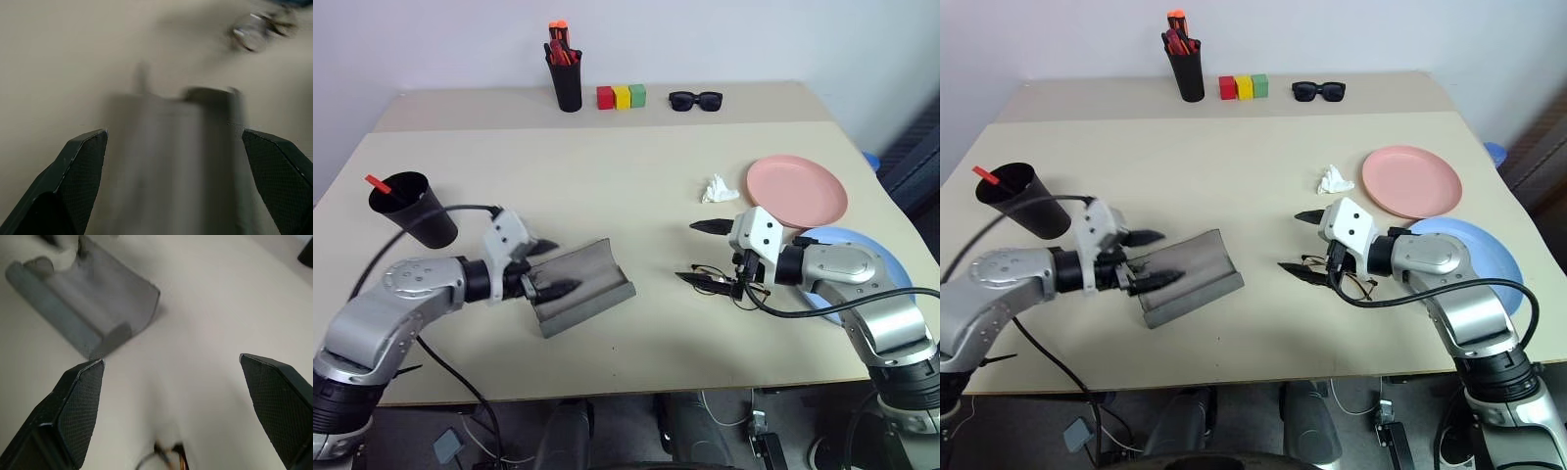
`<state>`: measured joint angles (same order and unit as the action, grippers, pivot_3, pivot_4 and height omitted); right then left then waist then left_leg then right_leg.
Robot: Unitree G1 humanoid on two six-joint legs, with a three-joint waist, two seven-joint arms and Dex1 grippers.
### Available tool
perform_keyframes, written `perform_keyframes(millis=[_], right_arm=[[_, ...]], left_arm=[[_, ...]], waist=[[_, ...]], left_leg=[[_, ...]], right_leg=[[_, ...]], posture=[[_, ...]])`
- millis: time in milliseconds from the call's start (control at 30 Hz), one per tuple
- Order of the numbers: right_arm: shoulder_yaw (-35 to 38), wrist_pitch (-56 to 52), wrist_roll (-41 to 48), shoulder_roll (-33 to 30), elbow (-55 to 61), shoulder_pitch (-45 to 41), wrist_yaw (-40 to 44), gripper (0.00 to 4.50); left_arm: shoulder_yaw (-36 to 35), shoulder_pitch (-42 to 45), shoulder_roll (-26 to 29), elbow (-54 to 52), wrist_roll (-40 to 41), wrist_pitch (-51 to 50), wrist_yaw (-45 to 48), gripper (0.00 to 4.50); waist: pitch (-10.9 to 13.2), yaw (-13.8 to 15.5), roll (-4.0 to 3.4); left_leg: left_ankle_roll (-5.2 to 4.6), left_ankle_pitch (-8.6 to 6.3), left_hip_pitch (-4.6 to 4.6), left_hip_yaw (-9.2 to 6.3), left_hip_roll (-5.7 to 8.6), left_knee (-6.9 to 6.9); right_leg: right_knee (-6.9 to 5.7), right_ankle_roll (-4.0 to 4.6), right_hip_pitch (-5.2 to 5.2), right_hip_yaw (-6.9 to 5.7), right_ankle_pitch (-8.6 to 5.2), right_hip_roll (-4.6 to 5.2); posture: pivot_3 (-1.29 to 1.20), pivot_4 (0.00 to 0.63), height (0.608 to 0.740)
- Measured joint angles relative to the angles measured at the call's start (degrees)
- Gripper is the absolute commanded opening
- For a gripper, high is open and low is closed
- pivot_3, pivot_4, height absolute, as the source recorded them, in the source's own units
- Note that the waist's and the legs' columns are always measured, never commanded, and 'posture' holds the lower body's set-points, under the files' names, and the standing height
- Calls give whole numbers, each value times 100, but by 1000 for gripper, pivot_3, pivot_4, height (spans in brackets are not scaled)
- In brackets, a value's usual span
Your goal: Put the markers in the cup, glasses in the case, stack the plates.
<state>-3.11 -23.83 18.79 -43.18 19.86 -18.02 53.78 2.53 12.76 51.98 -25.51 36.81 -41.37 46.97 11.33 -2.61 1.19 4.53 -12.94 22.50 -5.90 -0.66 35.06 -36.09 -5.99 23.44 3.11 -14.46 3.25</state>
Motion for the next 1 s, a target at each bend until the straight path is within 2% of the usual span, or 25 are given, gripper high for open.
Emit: perform_keyframes(millis=[100, 200, 333, 500, 633, 800, 1000], right_arm=[[10, 43, -8, -12, 35, 98, -25, 4500], [16, 43, -6, -2, 178, 207, -105, 4500], [16, 23, 3, 79, 383, 284, -268, 4500], [11, -11, -2, 165, 404, 441, -382, 4500], [9, -6, -11, 174, 400, 445, -404, 4500], [-62, 42, -166, 149, 345, 391, -408, 4500], [19, -82, -347, -158, 304, 351, -443, 4500]], left_arm=[[397, 70, 177, -70, -167, -21, 436, 4477], [847, 113, 394, 24, -688, 68, 667, 4477], [1058, 151, 301, 324, -1118, 188, 727, 2675], [1043, 1, 162, 347, -1195, 451, 909, 85], [1067, -25, 71, 637, -1633, 1274, 1062, 10], [1409, 853, -266, 1902, -2673, 2737, 1211, 10], [1636, 1910, -655, 3028, -2912, 3133, 2047, 10]], waist=[[0, 13, 0], [0, 12, 0], [1, 16, 1], [0, 22, 1], [0, 25, 0], [0, 62, 1], [0, 67, 0]], left_leg=[[0, 0, 3, 1, 0, 1], [0, 0, 3, 1, 0, 1], [-1, 0, 4, 0, 0, 1], [-1, 0, 5, 0, 1, 2], [-1, 0, 2, 1, 1, 3], [-1, 0, 7, 1, 2, 8], [-4, -2, 14, 0, 3, 7]], right_leg=[[2, 1, 0, 0, 0, 1], [3, -2, 1, 1, -2, 1], [3, -8, 0, 0, -6, 1], [2, -3, 0, 0, -3, 3], [3, -2, -1, 0, -2, 3], [3, 2, -2, -1, 1, 2], [2, -4, 1, -2, 0, 1]], posture=[[0, 150, 740], [0, 150, 740], [0, 150, 740], [0, 150, 740], [0, 150, 740], [0, 150, 740], [0, 150, 740]])
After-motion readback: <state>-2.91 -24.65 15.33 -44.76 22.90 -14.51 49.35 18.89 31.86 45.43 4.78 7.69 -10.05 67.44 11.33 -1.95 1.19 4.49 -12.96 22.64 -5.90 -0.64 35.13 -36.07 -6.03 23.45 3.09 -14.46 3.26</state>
